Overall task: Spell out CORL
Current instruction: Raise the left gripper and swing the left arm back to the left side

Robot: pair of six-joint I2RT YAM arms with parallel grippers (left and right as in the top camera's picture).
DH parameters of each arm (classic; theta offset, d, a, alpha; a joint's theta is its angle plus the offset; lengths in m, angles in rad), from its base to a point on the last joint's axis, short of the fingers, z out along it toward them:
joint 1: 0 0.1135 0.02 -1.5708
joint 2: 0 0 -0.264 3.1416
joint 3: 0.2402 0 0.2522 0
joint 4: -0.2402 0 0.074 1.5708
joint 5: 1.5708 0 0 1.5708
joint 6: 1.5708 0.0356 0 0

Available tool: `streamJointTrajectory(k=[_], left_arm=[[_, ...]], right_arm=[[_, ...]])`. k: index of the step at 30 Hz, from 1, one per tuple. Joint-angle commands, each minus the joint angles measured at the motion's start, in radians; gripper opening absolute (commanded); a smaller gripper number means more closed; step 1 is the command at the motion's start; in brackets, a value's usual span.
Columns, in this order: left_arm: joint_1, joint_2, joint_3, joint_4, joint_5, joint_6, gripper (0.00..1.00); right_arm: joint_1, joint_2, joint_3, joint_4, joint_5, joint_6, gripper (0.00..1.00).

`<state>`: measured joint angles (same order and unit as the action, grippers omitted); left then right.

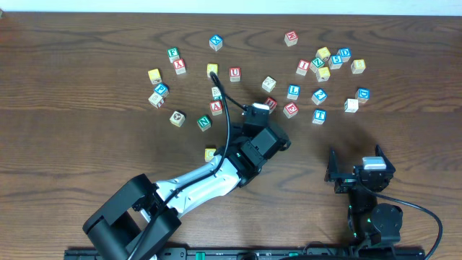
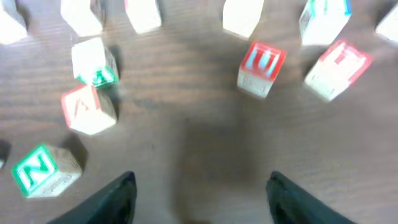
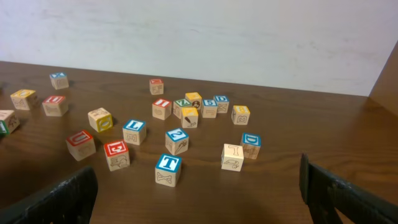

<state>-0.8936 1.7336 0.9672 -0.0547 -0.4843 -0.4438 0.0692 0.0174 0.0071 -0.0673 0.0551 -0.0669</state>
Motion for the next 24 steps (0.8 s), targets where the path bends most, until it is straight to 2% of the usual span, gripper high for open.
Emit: streamJointTrajectory(k=[1, 6, 10, 17, 24], left_arm=[[0.000, 0.011, 0.026, 0.053, -0.058, 0.093, 0.71], [0.006, 0.010, 0.033, 0.066, 0.019, 0.115, 0.77], [0.051, 0.003, 0.062, 0.034, 0.214, 0.145, 0.79], [0.219, -0.004, 0.167, -0.108, 0.533, 0.230, 0.79], [0.291, -0.004, 0.339, -0.305, 0.527, 0.285, 0.79]], right_arm=[[-0.004, -0.005, -0.002, -0.004, -0.002, -0.002, 0.99], [-0.004, -0.005, -0.002, -0.004, -0.002, -0.002, 0.99], [-0.004, -0.005, -0.002, -0.004, -0.002, -0.002, 0.99], [-0.004, -0.005, -0.002, -0.004, -0.002, -0.002, 0.99], [-0.004, -0.005, -0.002, -0.004, -0.002, -0.002, 0.99]])
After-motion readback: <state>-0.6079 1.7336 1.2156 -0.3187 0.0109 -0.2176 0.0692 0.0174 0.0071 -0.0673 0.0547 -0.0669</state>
